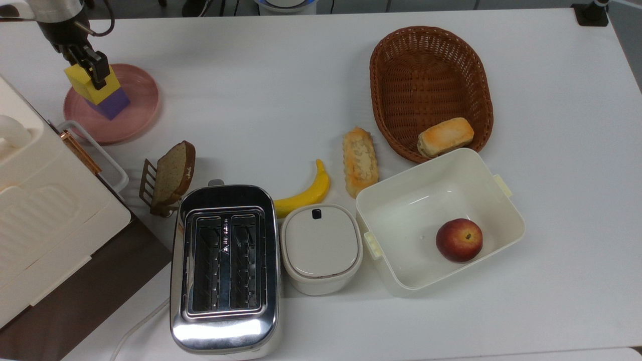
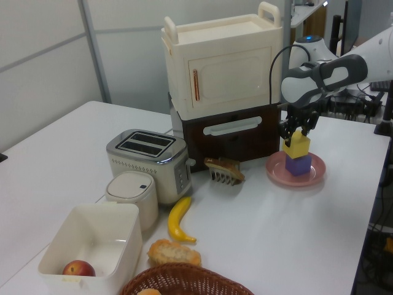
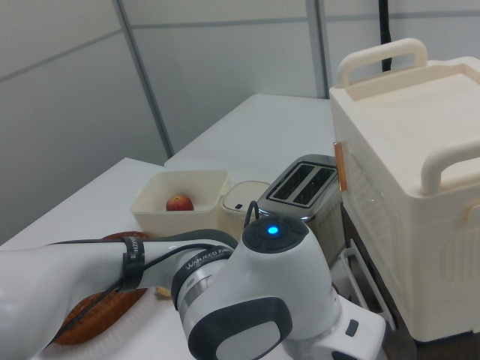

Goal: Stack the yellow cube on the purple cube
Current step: 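Lower the yellow cube onto the purple cube and open the gripper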

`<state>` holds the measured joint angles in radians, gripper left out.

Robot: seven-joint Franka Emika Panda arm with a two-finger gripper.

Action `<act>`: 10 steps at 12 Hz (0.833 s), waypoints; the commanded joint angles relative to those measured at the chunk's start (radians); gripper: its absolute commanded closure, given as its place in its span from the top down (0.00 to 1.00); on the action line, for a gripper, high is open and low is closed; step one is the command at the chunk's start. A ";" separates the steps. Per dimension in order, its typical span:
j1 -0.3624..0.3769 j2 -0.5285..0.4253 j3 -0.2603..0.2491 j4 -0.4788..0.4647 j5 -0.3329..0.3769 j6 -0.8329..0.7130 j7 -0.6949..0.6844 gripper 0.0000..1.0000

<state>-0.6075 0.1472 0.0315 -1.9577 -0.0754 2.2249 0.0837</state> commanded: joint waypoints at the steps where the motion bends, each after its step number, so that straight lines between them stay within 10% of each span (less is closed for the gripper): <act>1: 0.006 -0.011 -0.002 -0.020 -0.011 0.009 -0.022 0.00; 10: 0.002 -0.008 -0.012 -0.027 -0.011 0.012 -0.024 0.00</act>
<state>-0.6105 0.1480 0.0278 -1.9699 -0.0754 2.2249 0.0795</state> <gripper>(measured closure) 0.427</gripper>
